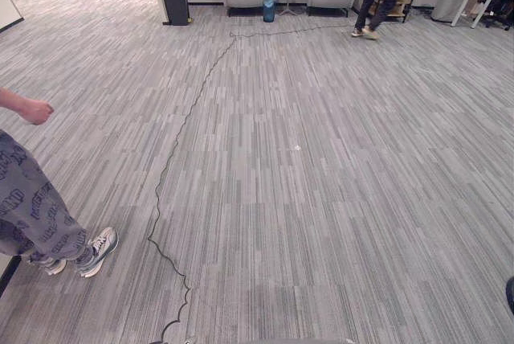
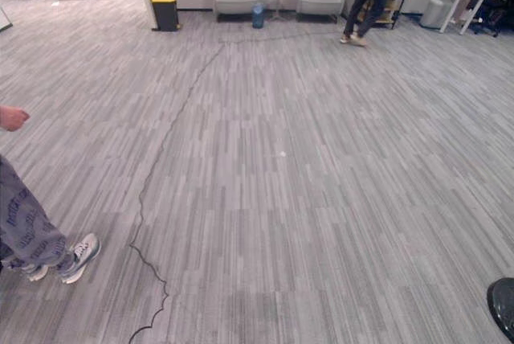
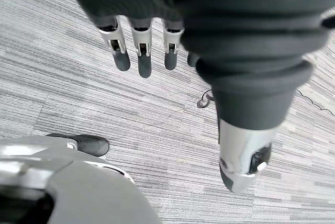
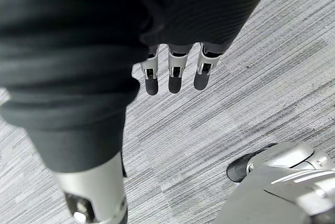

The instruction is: Pick up cushions and gather them together orderly.

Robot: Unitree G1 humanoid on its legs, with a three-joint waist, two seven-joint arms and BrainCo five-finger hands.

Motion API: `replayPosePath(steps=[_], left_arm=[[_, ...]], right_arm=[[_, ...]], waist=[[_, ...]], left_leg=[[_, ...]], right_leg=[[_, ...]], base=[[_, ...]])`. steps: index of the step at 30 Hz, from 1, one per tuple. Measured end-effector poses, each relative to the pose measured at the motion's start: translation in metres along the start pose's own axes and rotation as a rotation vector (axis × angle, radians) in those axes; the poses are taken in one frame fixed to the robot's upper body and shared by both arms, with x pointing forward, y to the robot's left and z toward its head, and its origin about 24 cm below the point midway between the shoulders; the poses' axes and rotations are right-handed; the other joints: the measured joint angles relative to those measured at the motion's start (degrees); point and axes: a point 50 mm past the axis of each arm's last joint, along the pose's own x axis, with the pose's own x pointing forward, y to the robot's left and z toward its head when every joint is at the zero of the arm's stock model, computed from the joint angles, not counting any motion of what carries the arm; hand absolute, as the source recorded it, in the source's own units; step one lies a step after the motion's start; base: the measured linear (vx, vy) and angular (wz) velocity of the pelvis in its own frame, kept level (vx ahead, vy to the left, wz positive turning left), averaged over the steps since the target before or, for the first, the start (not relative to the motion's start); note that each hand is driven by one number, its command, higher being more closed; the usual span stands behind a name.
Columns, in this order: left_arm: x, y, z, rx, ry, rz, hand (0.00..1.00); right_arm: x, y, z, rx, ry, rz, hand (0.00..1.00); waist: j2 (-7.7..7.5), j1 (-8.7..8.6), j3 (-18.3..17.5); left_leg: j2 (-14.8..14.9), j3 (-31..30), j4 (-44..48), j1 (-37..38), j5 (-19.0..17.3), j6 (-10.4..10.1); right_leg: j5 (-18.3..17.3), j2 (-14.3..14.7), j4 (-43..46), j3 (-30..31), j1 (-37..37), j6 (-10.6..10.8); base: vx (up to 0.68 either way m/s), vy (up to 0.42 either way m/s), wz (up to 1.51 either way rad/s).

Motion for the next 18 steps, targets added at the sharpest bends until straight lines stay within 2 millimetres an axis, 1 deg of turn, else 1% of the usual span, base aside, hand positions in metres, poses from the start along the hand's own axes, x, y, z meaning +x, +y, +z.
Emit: replayPosePath(steps=[5, 9, 13, 18], left_arm=[[0.0001, -0.0004, 0.0007, 0.002, -0.005, -0.001, 0.0], [0.0001, -0.0007, 0.0011, 0.014, -0.006, -0.005, 0.0], [0.0004, -0.0012, 0.0023, 0.04, -0.01, -0.013, 0.0], [0.0006, -0.0016, 0.0028, 0.052, -0.012, -0.018, 0.0]], right_arm=[[0.0002, 0.0004, 0.0008, 0.001, -0.002, 0.001, 0.0], [0.0002, 0.0004, 0.0007, 0.001, -0.001, 0.0, 0.0], [0.0001, -0.0002, -0.0003, 0.0, 0.002, -0.001, 0.0], [0.0004, -0.0009, -0.0014, -0.002, 0.009, -0.003, 0.0]], waist=[[0.02, 0.06, 0.5], [-0.01, 0.1, 0.6], [-0.15, 0.54, 0.7], [-0.15, 0.64, 0.7]], left_leg=[[0.0, 0.0, -0.1, 0.0, 0.0, 0.0], [0.0, -0.1, -1.5, 0.9, 0.8, -0.3], [0.0, -0.2, -1.8, 1.0, 1.1, -0.2], [-0.1, -0.5, -1.9, 0.9, 1.1, -0.2]], right_leg=[[0.0, 0.0, -0.1, 0.0, 0.0, 0.0], [0.0, 0.1, -0.1, 0.0, 0.2, 0.0], [0.0, 0.1, -0.4, -0.2, 0.0, 0.0], [0.0, 0.1, -0.6, -0.4, 0.0, 0.0]], base=[[-0.01, -0.006, 0.0], [-0.01, -0.007, 0.01], [-0.03, -0.021, 0.01], [0.0, -0.006, 0.01]])
